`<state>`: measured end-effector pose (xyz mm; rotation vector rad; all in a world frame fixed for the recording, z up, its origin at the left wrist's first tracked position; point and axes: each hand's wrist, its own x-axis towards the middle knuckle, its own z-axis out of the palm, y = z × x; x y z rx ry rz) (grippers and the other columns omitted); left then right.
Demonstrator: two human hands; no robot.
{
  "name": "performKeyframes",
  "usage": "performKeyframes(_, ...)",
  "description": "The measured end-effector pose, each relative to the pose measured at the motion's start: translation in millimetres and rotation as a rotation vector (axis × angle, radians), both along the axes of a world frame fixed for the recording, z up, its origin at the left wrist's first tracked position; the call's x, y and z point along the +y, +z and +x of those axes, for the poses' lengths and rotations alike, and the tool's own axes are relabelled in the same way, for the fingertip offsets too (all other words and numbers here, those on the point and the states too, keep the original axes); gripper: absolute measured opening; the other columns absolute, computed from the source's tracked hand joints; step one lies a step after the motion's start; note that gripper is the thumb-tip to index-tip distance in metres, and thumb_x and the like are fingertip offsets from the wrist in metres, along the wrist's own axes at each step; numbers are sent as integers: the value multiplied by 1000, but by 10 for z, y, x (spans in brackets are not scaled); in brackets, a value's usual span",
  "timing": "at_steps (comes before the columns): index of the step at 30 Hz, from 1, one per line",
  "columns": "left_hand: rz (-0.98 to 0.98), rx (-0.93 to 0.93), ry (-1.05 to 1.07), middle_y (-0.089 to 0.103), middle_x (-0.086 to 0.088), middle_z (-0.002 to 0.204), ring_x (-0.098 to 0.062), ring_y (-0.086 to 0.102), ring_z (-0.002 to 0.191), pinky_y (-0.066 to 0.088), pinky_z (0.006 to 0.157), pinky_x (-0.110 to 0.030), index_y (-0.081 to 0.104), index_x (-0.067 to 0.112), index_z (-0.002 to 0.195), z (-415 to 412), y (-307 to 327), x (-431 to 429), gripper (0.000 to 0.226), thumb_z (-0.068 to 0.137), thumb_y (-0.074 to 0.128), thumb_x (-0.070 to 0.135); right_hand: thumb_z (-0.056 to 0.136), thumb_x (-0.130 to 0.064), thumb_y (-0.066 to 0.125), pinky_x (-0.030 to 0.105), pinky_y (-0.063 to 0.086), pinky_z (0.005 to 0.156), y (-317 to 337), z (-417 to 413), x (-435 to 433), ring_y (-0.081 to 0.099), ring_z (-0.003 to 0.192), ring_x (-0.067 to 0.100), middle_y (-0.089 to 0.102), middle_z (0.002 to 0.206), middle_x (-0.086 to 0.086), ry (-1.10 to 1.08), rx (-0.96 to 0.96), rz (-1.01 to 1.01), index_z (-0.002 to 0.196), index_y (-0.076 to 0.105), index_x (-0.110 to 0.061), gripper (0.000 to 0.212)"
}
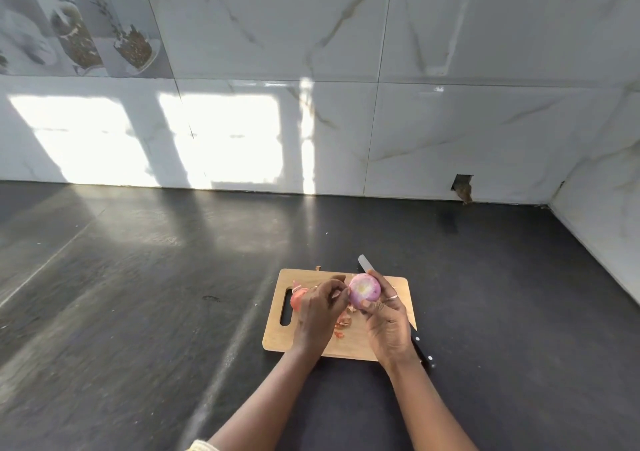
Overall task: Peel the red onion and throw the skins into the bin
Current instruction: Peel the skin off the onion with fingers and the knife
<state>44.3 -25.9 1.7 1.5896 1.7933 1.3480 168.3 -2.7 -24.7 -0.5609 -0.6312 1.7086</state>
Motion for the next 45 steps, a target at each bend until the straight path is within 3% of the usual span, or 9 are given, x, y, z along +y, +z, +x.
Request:
performKeyframes(3,-40,59,-28,61,7,66,-1,46,61,33,69,-13,66,9,83,-6,23,10,14,84,63,22,55,3,83,27,57,78,61,-26,-34,65,96,23,70,111,1,13,1,-1,123,50,7,75)
performKeyframes(8,-88,-12,-27,60,6,68,1,49,60,23,71,9,66,5,87,0,72,-19,10,86,59,13,34,-10,94,27,58,72,125,-76,-51,69,86,23,71,104,6,30,19,-4,109,61,0,83)
performKeyframes(15,-141,-383,22,66,4,68,-10,59,63,51,68,-38,63,24,76,-37,-12,4,18,73,55,39,42,-12,91,27,57,75,177,-69,-56,69,90,25,71,107,3,46,63,-6,131,46,2,101)
performKeyframes(18,-122,-554,-61,70,6,76,-15,65,78,55,79,-38,67,30,95,-44,-30,-10,12,87,59,32,43,-11,90,27,57,75,161,-68,-51,68,92,26,70,109,4,39,82,-21,130,45,4,100)
performKeyframes(24,-34,-370,-54,72,19,79,-3,69,81,54,78,-21,75,14,90,-31,-39,-10,19,73,74,7,53,6,77,27,57,69,142,-63,-44,66,86,27,72,103,3,46,78,-28,121,50,2,74)
performKeyframes(28,-36,-344,24,67,29,68,4,65,72,47,71,-9,75,15,82,-20,-33,3,13,76,71,4,40,-9,91,26,57,69,177,-73,-47,67,89,21,70,108,1,37,82,-18,126,51,-1,94)
performKeyframes(36,-102,-237,70,68,1,67,-17,65,65,51,67,-32,66,21,80,6,-43,26,8,87,61,21,63,0,73,29,59,70,97,-45,-57,70,84,28,70,106,12,26,122,-119,113,61,0,51)
performKeyframes(41,-144,-167,83,64,6,69,-10,61,67,48,67,-20,68,14,86,-8,-53,21,15,90,57,24,39,-15,93,35,59,67,99,-75,-94,69,80,31,68,97,22,11,114,-202,111,61,1,80)
performKeyframes(45,-152,-207,75,68,2,70,-15,66,68,55,72,-36,67,14,84,-29,-90,19,15,90,57,24,76,-11,65,34,60,61,141,-52,-115,69,71,33,66,91,25,7,150,-276,115,54,6,44)
